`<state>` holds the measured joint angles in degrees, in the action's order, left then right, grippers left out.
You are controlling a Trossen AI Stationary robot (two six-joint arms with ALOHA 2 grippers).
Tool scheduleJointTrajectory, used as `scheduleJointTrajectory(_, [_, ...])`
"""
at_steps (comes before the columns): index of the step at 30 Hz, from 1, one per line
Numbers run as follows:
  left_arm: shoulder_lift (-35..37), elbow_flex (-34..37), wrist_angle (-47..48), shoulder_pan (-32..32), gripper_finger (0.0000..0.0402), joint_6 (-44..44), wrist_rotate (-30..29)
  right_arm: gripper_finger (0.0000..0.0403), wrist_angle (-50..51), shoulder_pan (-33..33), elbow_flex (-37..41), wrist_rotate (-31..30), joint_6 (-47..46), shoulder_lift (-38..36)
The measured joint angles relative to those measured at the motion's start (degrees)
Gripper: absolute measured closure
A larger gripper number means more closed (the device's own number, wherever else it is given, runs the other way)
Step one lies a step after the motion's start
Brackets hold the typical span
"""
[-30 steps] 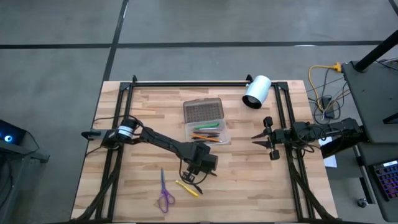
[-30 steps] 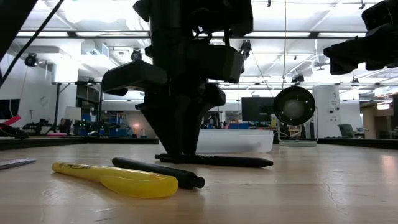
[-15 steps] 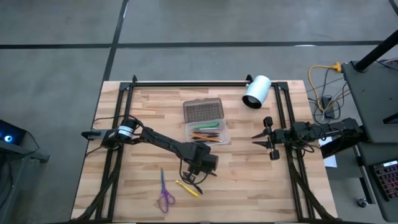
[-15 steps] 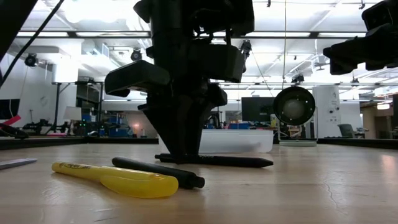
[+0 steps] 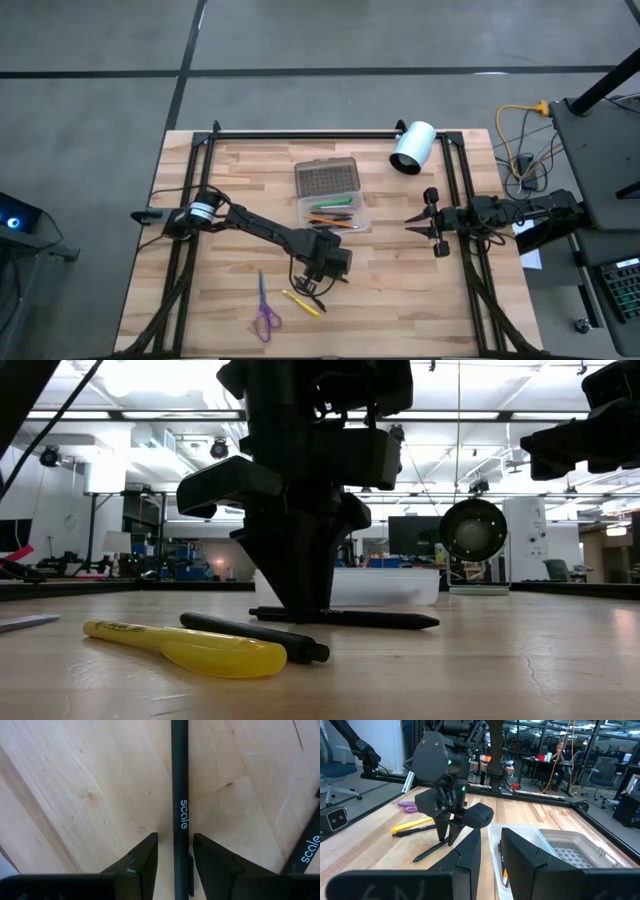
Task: Pick & place school supplies into a supply box
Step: Put the black pen into the transparent supply box
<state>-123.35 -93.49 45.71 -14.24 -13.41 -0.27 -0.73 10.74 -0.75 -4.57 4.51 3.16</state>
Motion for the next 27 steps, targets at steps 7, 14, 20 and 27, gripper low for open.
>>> scheduleJointTrajectory(7, [-0.02, 0.70, -0.79, 0.07, 0.0290, 0.02, 0.52, 0.0324, 0.00, 0.00, 0.00, -0.01, 0.00, 0.00])
scheduleJointTrajectory(14, [-0.02, 0.81, -0.94, 0.15, 0.0291, 0.04, 1.54, 0.0324, 0.02, -0.02, 0.00, -0.01, 0.00, 0.00])
scheduleJointTrajectory(20, [-0.02, 0.88, -1.09, 0.20, 0.0301, 0.26, 1.83, 0.0333, 0.01, -0.01, 0.00, 0.01, 0.00, 0.00])
scheduleJointTrajectory(27, [-0.02, 1.20, -1.80, 0.57, 0.0354, 0.31, 2.42, 0.0330, 0.00, 0.00, 0.00, 0.01, 0.00, 0.00])
